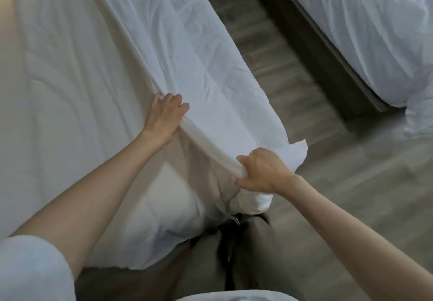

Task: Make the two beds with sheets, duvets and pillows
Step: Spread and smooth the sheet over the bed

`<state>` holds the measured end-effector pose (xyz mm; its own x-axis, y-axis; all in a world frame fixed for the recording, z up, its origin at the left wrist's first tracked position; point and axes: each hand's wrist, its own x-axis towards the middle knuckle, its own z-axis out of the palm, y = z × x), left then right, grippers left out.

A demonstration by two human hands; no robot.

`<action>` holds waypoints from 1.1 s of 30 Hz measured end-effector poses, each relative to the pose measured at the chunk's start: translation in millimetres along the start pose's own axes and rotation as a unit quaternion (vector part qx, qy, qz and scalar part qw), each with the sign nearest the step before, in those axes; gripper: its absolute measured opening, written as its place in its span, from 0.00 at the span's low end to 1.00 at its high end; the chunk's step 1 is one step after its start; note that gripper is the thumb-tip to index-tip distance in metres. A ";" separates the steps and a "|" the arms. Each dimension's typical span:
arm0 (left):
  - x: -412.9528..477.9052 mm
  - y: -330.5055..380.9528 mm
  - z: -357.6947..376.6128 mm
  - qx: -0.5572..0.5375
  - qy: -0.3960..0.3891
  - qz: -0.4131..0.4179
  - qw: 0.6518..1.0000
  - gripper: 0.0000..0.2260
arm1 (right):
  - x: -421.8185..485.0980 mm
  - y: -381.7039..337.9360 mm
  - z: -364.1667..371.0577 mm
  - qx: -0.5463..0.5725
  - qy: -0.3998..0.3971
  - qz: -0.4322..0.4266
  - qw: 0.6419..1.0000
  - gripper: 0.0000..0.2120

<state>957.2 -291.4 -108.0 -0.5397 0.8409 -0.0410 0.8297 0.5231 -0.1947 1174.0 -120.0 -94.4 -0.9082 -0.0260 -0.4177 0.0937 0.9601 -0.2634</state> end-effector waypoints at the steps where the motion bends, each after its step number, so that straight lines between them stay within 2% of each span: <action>1: -19.6 -13.1 0.4 0.012 -0.008 -0.007 1.000 0.20 | -3.5 -16.5 4.6 0.016 -0.020 -0.009 1.000 0.19; 6: -88.7 -48.5 15.6 0.012 -0.174 -0.099 0.980 0.24 | -7.9 -82.4 53.6 0.002 -0.058 -0.049 0.997 0.17; 9: -115.9 -39.0 39.4 -0.104 -0.303 -0.136 0.938 0.22 | -7.7 -119.0 95.9 0.034 -0.080 -0.054 0.995 0.17; 11: -140.6 -13.6 52.8 -0.214 -0.355 -0.158 0.896 0.20 | -10.7 -129.1 122.2 0.056 -0.120 -0.040 0.990 0.24; 14: -175.6 37.1 64.0 -0.332 -0.312 -0.194 0.869 0.20 | -18.1 -116.9 151.9 0.101 -0.154 0.021 0.983 0.29; 17: -196.6 82.8 71.0 -0.371 -0.265 -0.231 0.859 0.20 | -27.3 -95.3 174.3 0.059 -0.149 0.033 0.986 0.29; 20: -208.5 119.2 81.4 -0.391 -0.209 -0.315 0.839 0.17 | -39.3 -66.6 191.3 0.017 -0.174 0.056 0.983 0.30; 23: -226.7 147.3 101.7 -0.400 -0.194 -0.365 0.818 0.14 | -54.5 -43.4 214.5 -0.022 -0.149 0.069 0.986 0.19; 27: -246.8 172.0 117.3 -0.486 -0.150 -0.387 0.769 0.14 | -80.6 -63.4 240.8 0.042 -0.152 0.042 0.987 0.12; 30: -252.4 186.3 114.4 -0.543 -0.117 -0.386 0.737 0.17 | -111.3 -97.7 248.6 0.087 -0.092 0.008 0.992 0.08; 33: -266.7 196.9 112.9 -0.600 -0.088 -0.373 0.702 0.18 | -143.0 -132.8 258.9 0.195 -0.020 0.062 0.979 0.06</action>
<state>1248.5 -428.4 -246.1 -0.8096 0.2952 -0.5074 -0.2284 0.6379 0.7355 1397.0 -315.8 -224.9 -0.8637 0.0652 -0.4998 0.3582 0.7771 -0.5175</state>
